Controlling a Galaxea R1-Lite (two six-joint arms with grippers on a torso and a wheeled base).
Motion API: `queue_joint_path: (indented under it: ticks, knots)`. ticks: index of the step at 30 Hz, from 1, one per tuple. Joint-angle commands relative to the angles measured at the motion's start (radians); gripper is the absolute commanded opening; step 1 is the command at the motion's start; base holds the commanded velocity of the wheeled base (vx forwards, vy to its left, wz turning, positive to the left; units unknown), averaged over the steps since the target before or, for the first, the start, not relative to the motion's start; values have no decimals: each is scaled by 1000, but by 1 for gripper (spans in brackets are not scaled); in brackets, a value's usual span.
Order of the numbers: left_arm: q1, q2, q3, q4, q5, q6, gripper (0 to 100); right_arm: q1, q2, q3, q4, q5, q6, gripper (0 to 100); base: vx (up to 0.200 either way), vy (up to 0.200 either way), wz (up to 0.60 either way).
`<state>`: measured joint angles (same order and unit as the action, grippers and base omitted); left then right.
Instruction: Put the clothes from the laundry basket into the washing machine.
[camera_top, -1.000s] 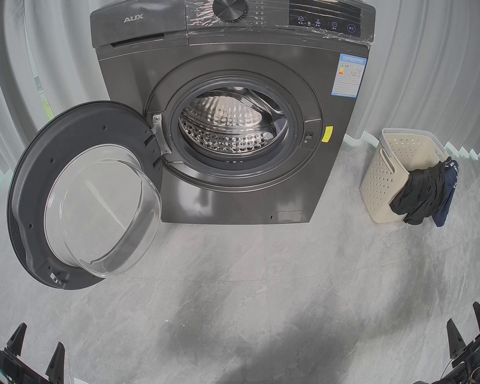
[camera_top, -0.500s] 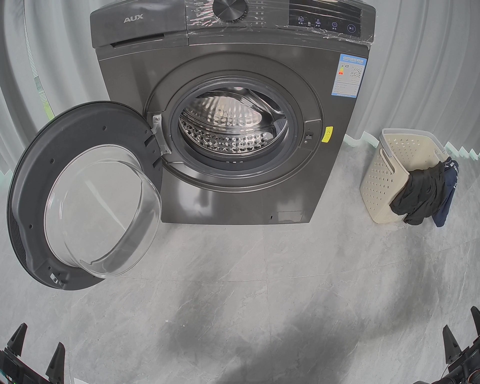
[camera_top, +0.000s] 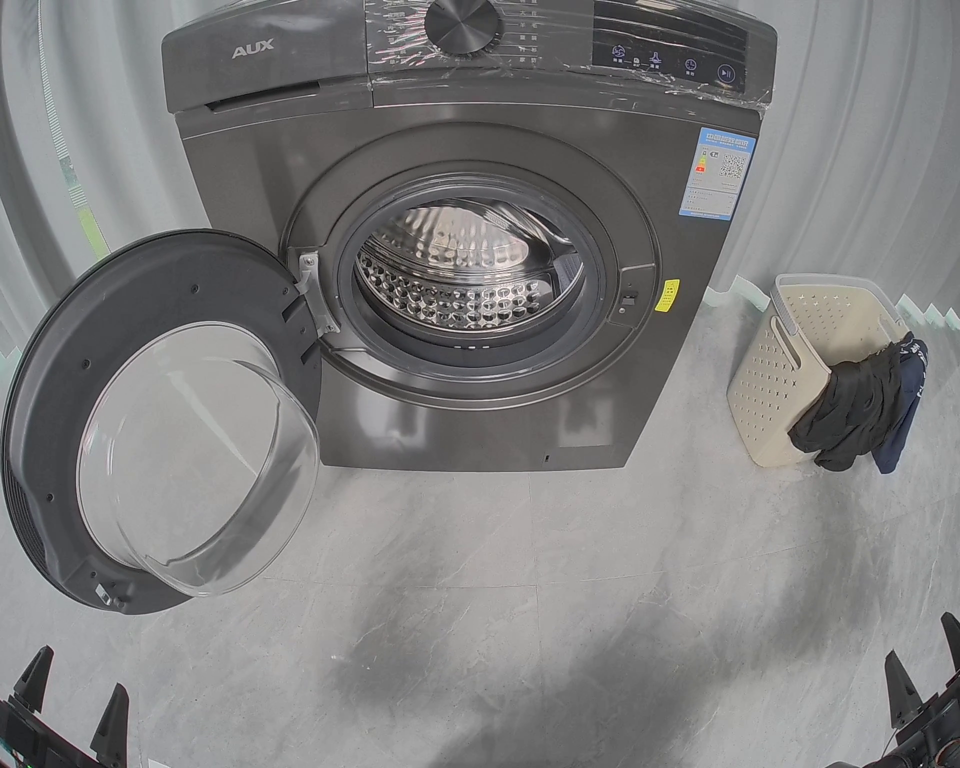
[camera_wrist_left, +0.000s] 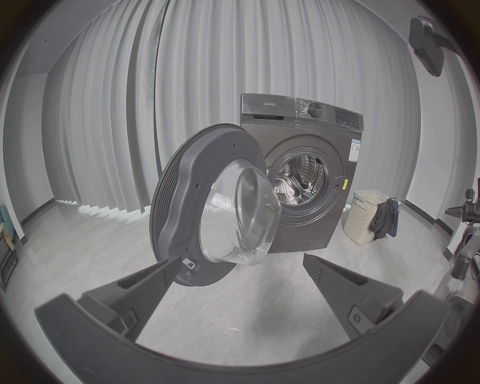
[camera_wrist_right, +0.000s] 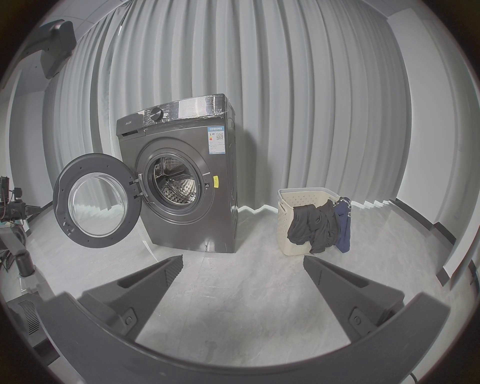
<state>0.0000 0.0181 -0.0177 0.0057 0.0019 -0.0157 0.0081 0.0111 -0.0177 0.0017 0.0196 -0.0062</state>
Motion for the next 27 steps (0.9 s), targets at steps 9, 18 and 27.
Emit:
queue_joint_path:
  ticks: [9,18,27]
  knots:
    - [0,-17,16,0,0,3,100,0,-11,16,0,0,0,100,0,-200,0]
    - [-2,-17,15,2,3,-15,100,0,-11,16,0,0,0,100,0,-200,0]
    - [0,-17,15,2,1,-10,100,0,-11,16,0,0,0,100,0,-200,0]
